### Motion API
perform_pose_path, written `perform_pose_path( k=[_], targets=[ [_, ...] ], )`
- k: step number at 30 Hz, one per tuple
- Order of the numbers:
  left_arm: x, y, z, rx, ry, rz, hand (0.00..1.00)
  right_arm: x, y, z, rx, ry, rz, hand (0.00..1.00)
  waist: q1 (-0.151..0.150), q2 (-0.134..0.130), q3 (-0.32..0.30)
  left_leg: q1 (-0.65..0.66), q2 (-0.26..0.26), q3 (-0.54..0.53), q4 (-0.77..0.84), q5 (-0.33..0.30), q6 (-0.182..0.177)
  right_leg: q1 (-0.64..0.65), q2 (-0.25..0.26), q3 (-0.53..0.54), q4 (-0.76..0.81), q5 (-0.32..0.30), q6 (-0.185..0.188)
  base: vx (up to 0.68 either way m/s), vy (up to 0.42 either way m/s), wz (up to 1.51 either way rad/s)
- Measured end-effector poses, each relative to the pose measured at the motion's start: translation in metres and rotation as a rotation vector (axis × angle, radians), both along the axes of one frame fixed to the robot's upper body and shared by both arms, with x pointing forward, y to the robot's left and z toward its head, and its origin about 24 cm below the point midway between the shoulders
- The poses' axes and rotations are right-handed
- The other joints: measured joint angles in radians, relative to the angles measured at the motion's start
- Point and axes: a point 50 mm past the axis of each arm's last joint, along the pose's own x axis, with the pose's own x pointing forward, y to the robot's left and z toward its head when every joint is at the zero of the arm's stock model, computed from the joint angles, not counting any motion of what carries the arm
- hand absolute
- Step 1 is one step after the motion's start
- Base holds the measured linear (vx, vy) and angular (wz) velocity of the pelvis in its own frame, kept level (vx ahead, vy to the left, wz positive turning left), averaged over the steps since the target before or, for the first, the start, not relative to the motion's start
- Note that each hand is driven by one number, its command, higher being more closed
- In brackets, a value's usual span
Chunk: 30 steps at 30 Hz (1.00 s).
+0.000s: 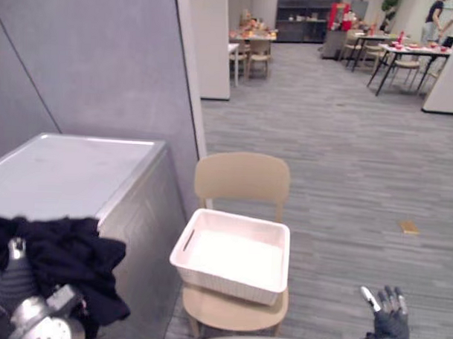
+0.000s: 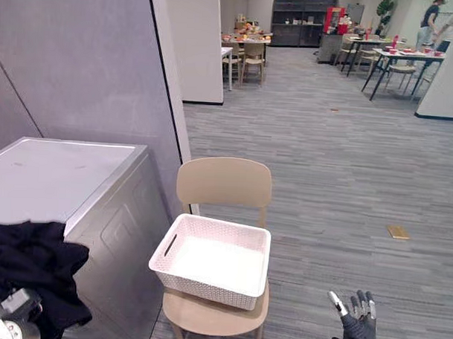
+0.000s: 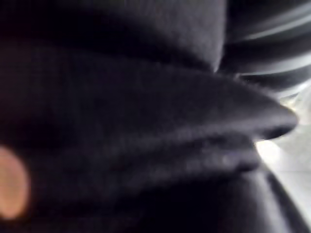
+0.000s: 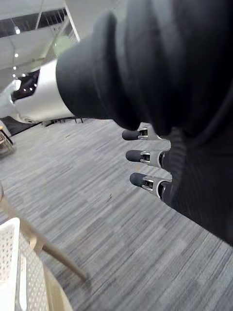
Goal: Pick up the laundry basket with both hands and put the clothes into the washing machine.
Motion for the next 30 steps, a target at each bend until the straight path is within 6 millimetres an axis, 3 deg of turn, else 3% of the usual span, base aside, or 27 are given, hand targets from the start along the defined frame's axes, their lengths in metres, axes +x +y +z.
perform_pose_path(
  k=[2, 4, 7, 9, 11, 15, 18, 22, 26, 30],
  targets=[
    [-0.011, 0.004, -0.028, -0.082, 0.095, 0.042, 1.0, -0.005, 0.003, -0.01, 0.038, 0.045, -0.002, 0.0, 0.006, -0.005, -0.002, -0.018, 0.001, -0.017, 0.014, -0.003, 0.001, 0.001, -0.001, -0.019, -0.001, -0.002, 0.0, 0.02, -0.027, 0.26],
    [-0.032, 0.005, -0.067, -0.218, 0.229, 0.112, 1.0, -0.013, 0.007, -0.023, 0.092, 0.091, -0.017, 0.0, 0.009, -0.011, -0.002, -0.023, 0.002, -0.029, 0.02, -0.003, 0.002, 0.01, -0.002, -0.037, -0.003, -0.002, 0.0, 0.05, -0.02, 0.19],
    [-0.062, 0.0, -0.108, -0.376, 0.368, 0.197, 1.0, -0.018, 0.012, -0.032, 0.135, 0.121, -0.028, 0.0, 0.01, -0.018, -0.004, -0.033, 0.004, -0.029, 0.041, -0.015, -0.004, 0.011, -0.001, -0.039, -0.004, -0.002, 0.0, 0.03, -0.004, 0.01],
    [-0.09, -0.015, -0.144, -0.542, 0.496, 0.262, 1.0, -0.024, 0.015, -0.041, 0.176, 0.151, -0.05, 0.0, 0.01, -0.027, -0.006, -0.043, 0.002, -0.029, 0.052, -0.026, -0.002, 0.013, -0.002, -0.038, -0.006, -0.002, 0.0, 0.04, 0.005, -0.01],
    [-0.105, -0.029, -0.163, -0.641, 0.58, 0.271, 1.0, -0.03, 0.02, -0.049, 0.207, 0.19, -0.059, 0.0, 0.012, -0.033, -0.008, -0.041, 0.001, -0.029, 0.05, -0.026, -0.001, 0.015, -0.004, -0.038, -0.008, -0.002, 0.0, 0.02, 0.005, 0.0],
    [-0.119, -0.067, -0.199, -0.865, 0.741, 0.214, 1.0, -0.05, 0.03, -0.075, 0.289, 0.337, -0.09, 0.0, 0.02, -0.041, -0.005, -0.019, -0.003, -0.022, 0.025, -0.022, -0.004, 0.014, -0.003, -0.027, -0.015, -0.004, -0.003, -0.01, 0.002, -0.05],
    [-0.111, -0.082, -0.208, -0.922, 0.797, 0.141, 1.0, -0.076, 0.041, -0.094, 0.373, 0.488, -0.15, 0.0, 0.032, -0.038, -0.004, 0.001, -0.01, -0.023, -0.005, -0.008, -0.012, 0.019, 0.002, -0.015, -0.02, -0.004, -0.003, 0.0, 0.002, -0.05],
    [-0.101, -0.085, -0.213, -0.889, 0.892, 0.018, 1.0, -0.109, 0.052, -0.106, 0.463, 0.66, -0.225, 0.0, 0.031, -0.021, 0.002, 0.029, -0.012, -0.026, -0.021, -0.003, -0.013, 0.035, 0.007, -0.009, -0.025, -0.004, -0.004, 0.02, -0.005, -0.06],
    [-0.091, -0.082, -0.214, -0.84, 0.953, -0.092, 1.0, -0.116, 0.054, -0.108, 0.497, 0.707, -0.239, 0.0, 0.028, -0.025, 0.009, 0.048, -0.017, -0.02, -0.037, 0.001, -0.012, 0.045, 0.006, 0.001, -0.035, -0.004, -0.003, 0.01, 0.01, -0.06],
    [-0.082, -0.08, -0.216, -0.83, 0.981, -0.154, 1.0, -0.102, 0.054, -0.111, 0.508, 0.694, -0.214, 0.0, 0.028, -0.03, 0.033, 0.066, -0.017, -0.001, -0.037, 0.0, -0.012, 0.043, 0.008, 0.021, -0.036, -0.004, -0.003, 0.0, 0.01, -0.13]
  ],
)
